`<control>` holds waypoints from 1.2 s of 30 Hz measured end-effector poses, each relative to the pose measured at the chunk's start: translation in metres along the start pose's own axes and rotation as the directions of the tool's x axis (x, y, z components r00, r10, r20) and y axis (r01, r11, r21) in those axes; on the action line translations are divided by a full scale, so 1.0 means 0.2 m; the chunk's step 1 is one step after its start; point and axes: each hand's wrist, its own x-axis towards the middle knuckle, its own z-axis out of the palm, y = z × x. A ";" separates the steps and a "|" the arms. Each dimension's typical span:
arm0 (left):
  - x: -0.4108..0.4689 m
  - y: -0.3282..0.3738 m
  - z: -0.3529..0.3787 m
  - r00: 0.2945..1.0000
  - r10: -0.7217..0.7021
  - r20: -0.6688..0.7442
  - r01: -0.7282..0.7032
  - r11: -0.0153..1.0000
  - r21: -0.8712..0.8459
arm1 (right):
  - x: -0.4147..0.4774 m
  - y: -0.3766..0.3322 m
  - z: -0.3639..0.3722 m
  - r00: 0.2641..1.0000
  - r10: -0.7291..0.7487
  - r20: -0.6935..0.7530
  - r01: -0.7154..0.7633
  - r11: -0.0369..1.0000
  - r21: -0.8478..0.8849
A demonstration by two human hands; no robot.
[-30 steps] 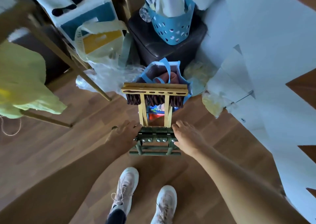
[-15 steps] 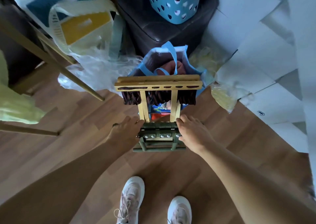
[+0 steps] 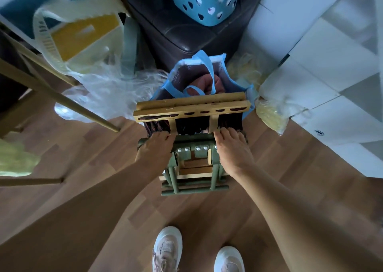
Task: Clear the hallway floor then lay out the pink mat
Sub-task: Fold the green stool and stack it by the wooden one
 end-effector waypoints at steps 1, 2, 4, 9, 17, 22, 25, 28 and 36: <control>0.01 -0.01 0.00 1.000 0.002 0.004 -0.002 1.000 0.002 | 0.01 -0.01 0.00 1.000 0.001 -0.009 -0.001 1.000 0.020; 0.01 -0.02 0.01 1.000 -0.003 0.013 0.003 1.000 -0.002 | 0.01 -0.01 0.01 1.000 -0.001 -0.012 0.001 0.999 0.039; 0.02 -0.05 0.01 0.999 -0.026 0.022 0.027 0.999 -0.020 | 0.02 -0.02 0.01 1.000 -0.012 0.000 0.012 0.997 0.071; -0.01 -0.05 0.00 0.996 -0.039 0.080 0.047 0.994 -0.098 | -0.02 -0.03 -0.01 1.000 -0.009 0.030 0.006 0.992 0.123; -0.05 0.07 -0.16 1.000 0.019 0.020 -0.015 0.987 -0.159 | -0.13 0.00 -0.15 0.999 -0.006 -0.046 0.012 0.990 0.143; -0.06 0.12 -0.20 1.000 0.023 0.020 -0.020 0.987 -0.158 | -0.16 0.00 -0.17 0.998 0.000 -0.055 0.009 0.986 0.167; -0.06 0.12 -0.15 0.999 0.028 0.032 -0.024 0.990 -0.141 | -0.18 0.00 -0.11 0.998 0.001 -0.057 0.008 0.988 0.153; -0.05 0.10 -0.05 0.998 0.025 0.062 -0.016 0.989 -0.144 | -0.18 0.02 0.02 1.000 -0.005 -0.027 0.008 0.993 0.114; 0.12 0.05 0.34 0.995 0.081 0.066 -0.076 0.994 -0.074 | -0.06 0.12 0.43 0.999 0.013 -0.043 -0.013 1.000 0.006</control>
